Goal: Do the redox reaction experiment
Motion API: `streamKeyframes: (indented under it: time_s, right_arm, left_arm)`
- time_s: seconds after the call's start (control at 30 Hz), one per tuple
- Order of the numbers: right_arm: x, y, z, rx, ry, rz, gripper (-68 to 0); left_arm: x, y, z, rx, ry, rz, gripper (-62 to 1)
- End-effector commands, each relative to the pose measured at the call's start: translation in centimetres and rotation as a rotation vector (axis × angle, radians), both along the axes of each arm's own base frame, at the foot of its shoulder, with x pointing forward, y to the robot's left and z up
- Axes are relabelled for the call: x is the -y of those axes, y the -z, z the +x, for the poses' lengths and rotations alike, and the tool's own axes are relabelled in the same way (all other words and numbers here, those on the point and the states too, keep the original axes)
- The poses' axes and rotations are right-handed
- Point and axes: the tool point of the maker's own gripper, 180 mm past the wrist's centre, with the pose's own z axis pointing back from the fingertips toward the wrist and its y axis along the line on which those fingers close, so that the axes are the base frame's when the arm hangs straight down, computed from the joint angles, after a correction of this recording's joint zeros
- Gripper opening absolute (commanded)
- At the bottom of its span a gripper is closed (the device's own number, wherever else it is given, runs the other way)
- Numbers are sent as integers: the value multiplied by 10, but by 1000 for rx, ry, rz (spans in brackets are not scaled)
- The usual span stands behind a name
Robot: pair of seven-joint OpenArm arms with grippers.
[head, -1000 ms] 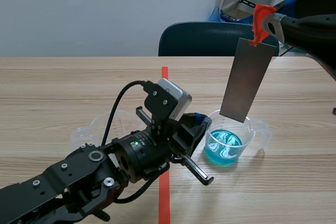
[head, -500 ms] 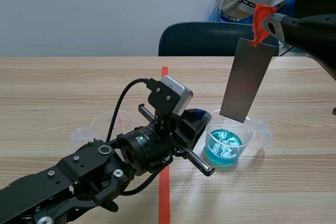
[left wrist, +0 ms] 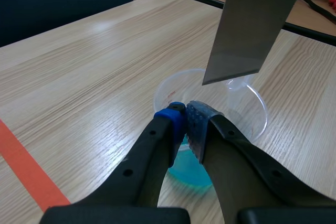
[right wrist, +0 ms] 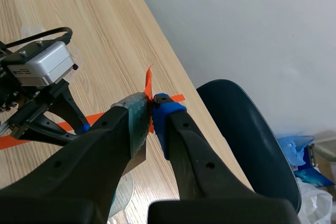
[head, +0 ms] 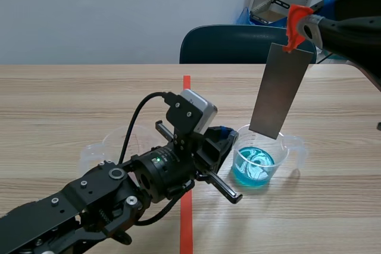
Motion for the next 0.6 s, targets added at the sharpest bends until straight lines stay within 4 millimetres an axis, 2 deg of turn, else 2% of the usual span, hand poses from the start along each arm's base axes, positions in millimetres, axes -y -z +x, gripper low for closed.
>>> streamKeyframes:
  time_s: [0.0, 0.57]
  right_arm:
    - [-3, -9, -2, 25, -17, 9, -667]
    - [-3, -9, -2, 25, -17, 10, -667]
  left_arm:
    - [-2, -15, -3, 28, -2, -38, -569]
    - [-49, -34, -63, 13, 16, -32, -568]
